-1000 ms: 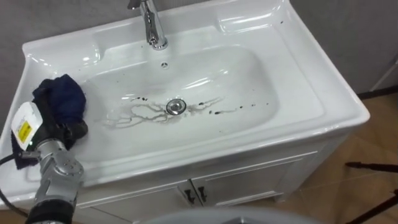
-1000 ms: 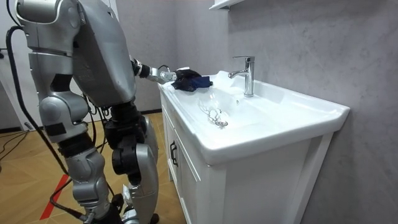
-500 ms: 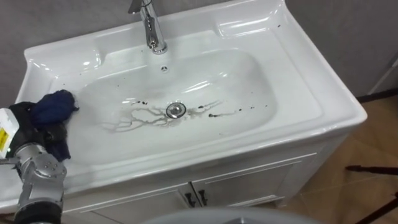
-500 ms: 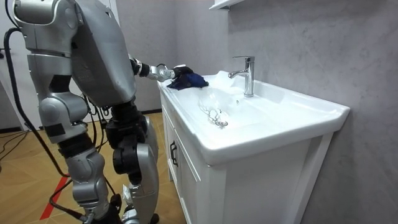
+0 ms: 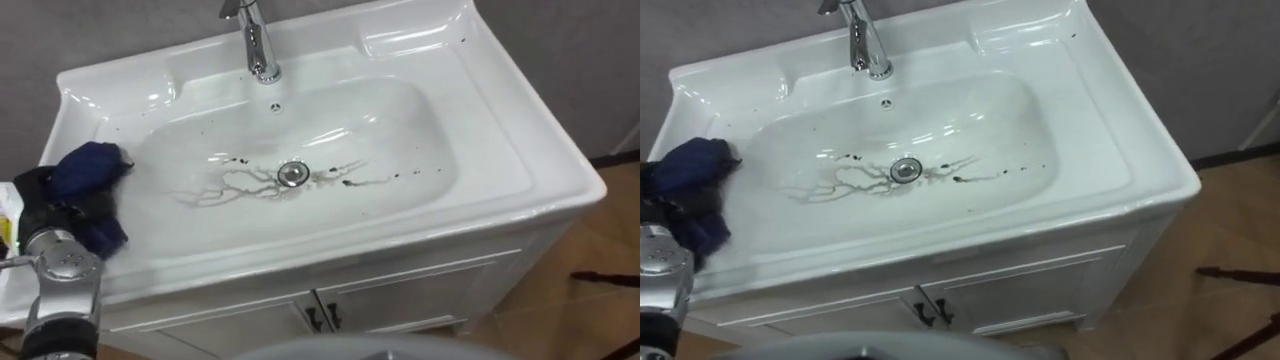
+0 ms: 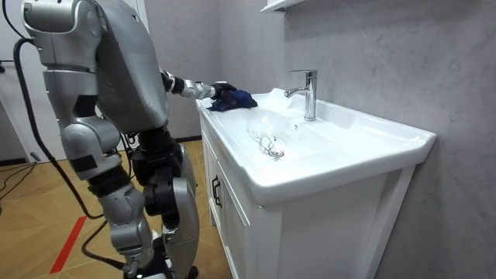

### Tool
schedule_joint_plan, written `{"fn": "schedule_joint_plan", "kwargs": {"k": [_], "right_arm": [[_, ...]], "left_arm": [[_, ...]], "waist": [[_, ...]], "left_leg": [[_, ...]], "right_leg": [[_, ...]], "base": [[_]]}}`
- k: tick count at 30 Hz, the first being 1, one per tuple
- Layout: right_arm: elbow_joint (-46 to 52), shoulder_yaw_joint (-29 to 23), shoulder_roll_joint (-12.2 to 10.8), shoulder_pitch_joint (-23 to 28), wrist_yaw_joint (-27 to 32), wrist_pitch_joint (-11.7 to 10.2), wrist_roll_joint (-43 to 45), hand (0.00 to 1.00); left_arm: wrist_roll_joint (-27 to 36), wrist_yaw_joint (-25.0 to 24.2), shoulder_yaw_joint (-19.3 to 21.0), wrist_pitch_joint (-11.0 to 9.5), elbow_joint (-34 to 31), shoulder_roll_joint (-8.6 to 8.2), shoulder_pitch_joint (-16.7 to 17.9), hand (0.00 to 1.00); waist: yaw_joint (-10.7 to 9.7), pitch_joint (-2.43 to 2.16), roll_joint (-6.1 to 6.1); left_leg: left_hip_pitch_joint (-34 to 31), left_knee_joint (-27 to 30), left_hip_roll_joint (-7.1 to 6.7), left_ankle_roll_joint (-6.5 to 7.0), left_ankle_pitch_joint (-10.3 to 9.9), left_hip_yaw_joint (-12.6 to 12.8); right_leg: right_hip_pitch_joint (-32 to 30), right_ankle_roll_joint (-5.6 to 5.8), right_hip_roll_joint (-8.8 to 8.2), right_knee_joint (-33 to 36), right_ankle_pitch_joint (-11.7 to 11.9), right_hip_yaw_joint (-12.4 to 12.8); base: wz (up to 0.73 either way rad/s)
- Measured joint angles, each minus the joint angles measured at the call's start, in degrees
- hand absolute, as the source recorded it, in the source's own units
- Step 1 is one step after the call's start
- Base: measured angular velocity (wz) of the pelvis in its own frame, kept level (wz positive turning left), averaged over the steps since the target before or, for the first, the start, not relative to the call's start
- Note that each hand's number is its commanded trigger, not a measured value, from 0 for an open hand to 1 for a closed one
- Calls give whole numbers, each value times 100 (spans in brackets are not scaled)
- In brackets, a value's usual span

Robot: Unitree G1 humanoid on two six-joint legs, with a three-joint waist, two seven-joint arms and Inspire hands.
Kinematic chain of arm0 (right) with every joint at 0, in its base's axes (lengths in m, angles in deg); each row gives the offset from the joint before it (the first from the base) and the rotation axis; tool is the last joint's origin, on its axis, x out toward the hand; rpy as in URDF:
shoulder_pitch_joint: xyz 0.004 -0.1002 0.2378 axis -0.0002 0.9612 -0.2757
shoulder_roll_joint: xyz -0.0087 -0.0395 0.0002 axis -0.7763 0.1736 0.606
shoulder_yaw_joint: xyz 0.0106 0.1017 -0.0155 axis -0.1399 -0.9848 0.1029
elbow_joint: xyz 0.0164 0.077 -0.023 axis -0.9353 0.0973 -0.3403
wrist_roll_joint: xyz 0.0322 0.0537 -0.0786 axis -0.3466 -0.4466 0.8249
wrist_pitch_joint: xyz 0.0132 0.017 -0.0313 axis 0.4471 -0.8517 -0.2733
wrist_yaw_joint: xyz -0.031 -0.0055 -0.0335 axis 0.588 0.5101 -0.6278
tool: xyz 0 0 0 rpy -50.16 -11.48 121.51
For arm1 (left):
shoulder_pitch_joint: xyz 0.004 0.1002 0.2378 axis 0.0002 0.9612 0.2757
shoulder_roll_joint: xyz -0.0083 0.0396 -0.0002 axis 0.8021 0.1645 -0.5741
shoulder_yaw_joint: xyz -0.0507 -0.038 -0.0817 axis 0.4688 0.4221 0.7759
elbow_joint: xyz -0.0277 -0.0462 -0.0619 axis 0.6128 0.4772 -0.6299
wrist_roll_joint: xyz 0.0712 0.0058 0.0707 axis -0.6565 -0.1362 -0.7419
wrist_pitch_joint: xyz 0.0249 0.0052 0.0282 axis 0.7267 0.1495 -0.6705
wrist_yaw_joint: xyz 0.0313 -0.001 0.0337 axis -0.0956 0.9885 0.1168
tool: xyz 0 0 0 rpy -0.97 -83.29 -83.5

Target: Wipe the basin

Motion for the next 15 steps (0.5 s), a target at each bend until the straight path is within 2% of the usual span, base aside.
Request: {"fn": "schedule_joint_plan", "kwargs": {"k": [4, 7, 9, 10, 12, 15], "right_arm": [[-13, 227, 16, -133, 55, -38, -26, 0], [-13, 340, 8, -157, 143, -103, -106, 0], [-22, 442, -6, -162, 223, -152, -205, 0], [-28, 457, -15, -171, 280, -165, -262, 0], [-46, 562, -10, -186, 383, -228, -270, 0], [-29, 733, -28, -205, 434, -325, -235, 0]], "left_arm": [[99, -41, -29, 43, -125, 0, -27, 100], [253, -23, -61, 171, -476, -40, 18, 100], [282, 8, -142, 154, -706, -123, 49, 100], [295, 35, -242, 147, -885, -161, 76, 100], [281, 95, -443, 151, -1144, -232, 158, 100], [199, 79, -710, 176, -1554, -266, 221, 100]], "waist": [[15, 13, 4], [2, 71, -11], [-8, 90, -37], [2, 119, -42], [33, 127, -42], [146, 171, -89]], "left_leg": [[-51, 2, -19, 2, -2, -80], [-157, 45, -21, 1, -2, -142], [-294, 111, -53, 4, 0, -273], [-326, 115, -79, 15, 6, -336], [-375, 153, -99, 20, 9, -369], [-430, 200, -102, 20, 9, -382]], "right_leg": [[-34, 4, -11, 44, -34, -53], [-92, 1, -12, 30, -36, -115], [-130, 2, -34, 38, -35, -245], [-139, 6, -52, 38, -37, -313], [-144, 20, -76, 30, -44, -373], [-151, 26, -86, 38, -48, -450]], "base": [[9], [13], [31], [30], [20], [13]]}}
